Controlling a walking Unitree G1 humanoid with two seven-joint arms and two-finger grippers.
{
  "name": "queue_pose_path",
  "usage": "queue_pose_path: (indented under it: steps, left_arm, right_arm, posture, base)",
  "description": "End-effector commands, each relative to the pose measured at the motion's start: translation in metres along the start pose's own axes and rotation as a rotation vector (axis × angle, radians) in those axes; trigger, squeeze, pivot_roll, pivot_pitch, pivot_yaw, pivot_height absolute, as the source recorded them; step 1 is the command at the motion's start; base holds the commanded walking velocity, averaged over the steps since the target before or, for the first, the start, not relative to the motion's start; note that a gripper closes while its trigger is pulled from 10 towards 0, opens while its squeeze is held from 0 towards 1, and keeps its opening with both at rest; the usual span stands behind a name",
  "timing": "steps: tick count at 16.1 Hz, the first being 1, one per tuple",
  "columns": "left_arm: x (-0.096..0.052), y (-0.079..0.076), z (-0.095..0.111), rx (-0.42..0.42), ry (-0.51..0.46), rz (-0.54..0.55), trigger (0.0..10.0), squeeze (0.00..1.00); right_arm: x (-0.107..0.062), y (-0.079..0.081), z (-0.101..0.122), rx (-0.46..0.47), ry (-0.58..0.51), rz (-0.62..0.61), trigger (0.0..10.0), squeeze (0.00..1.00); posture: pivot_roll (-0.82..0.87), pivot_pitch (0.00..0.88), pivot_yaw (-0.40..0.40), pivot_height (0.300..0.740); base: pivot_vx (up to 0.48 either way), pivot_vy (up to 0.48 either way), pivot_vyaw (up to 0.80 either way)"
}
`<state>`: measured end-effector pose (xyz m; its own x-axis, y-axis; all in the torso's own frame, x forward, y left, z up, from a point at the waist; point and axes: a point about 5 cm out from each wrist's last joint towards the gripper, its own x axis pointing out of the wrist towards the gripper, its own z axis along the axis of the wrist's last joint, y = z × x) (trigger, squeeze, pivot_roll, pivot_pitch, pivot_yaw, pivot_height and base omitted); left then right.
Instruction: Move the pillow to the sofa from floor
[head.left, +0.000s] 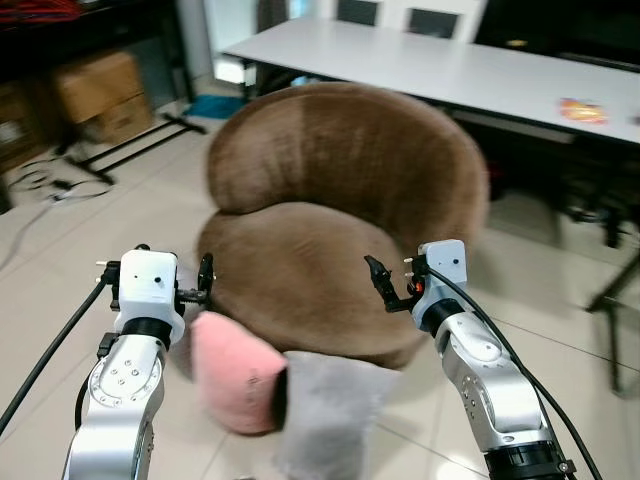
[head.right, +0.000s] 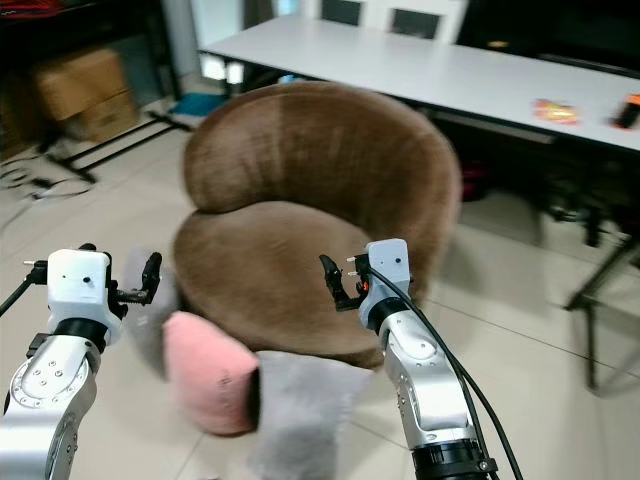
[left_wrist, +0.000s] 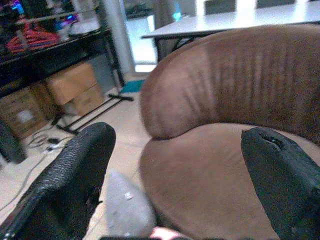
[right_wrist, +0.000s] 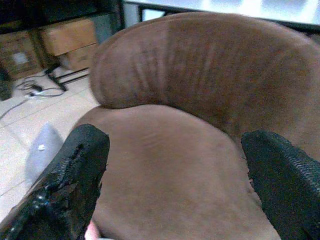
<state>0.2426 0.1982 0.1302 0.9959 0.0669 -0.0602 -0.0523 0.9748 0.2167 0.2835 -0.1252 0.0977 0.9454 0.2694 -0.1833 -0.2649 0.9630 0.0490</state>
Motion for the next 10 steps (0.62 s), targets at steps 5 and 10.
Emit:
queue_pose_path:
  steps: [5,10]
  left_arm:
    - [0.0023,-0.0014,0.0044,-0.033,-0.02,0.011,10.0,0.0]
    - [0.0047,-0.0006,0.007,-0.049,-0.037,0.001,10.0,0.0]
  right_arm:
    - [0.0005,-0.0132,0.0002,-0.055,-0.006,-0.085,10.0,0.0]
    - [0.0026,-0.0148,0.0026,-0.027,-0.016,-0.094,10.0,0.0]
  posture:
    - [-0.06,0.0,-0.024,0.74]
    - [-0.06,0.0,-0.023,0.74]
  base:
    - [0.0,-0.144,0.0]
    - [0.0,0.0,0.0]
